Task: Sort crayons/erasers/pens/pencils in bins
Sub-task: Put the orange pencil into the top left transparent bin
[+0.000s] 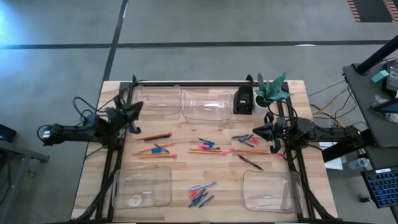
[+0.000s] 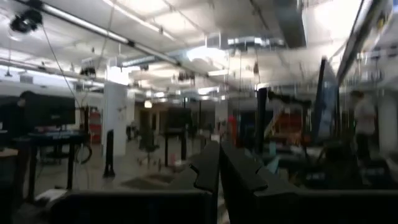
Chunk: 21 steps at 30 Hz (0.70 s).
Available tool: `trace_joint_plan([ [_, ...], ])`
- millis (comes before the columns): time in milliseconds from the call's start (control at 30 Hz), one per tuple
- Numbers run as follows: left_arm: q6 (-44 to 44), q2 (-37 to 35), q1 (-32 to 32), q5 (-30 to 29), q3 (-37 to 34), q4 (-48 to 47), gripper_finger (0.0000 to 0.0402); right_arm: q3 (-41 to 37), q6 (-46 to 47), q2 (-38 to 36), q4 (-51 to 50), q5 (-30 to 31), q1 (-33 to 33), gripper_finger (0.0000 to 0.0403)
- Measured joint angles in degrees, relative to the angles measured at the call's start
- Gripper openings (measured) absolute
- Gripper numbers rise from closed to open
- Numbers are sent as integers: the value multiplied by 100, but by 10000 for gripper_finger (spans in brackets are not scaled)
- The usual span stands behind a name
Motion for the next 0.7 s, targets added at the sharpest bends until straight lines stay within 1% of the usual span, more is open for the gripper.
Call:
trace_joint_plan([
  [100,-42,505,0,-26,244,-182,0,0,0,-1,0,0,-1,22],
  [267,-67,1407,-2,-445,643,-548,0,0,-1,0,0,0,1,22],
  [367,-373,1795,0,-603,944,-940,0,2,1,0,0,0,1,22],
  [567,-1108,2737,0,-576,1750,-2228,0,0,1,-1,0,1,-1,22],
  [700,-1686,3336,-2,-456,2247,-3229,0,1,0,-2,0,2,0,22],
])
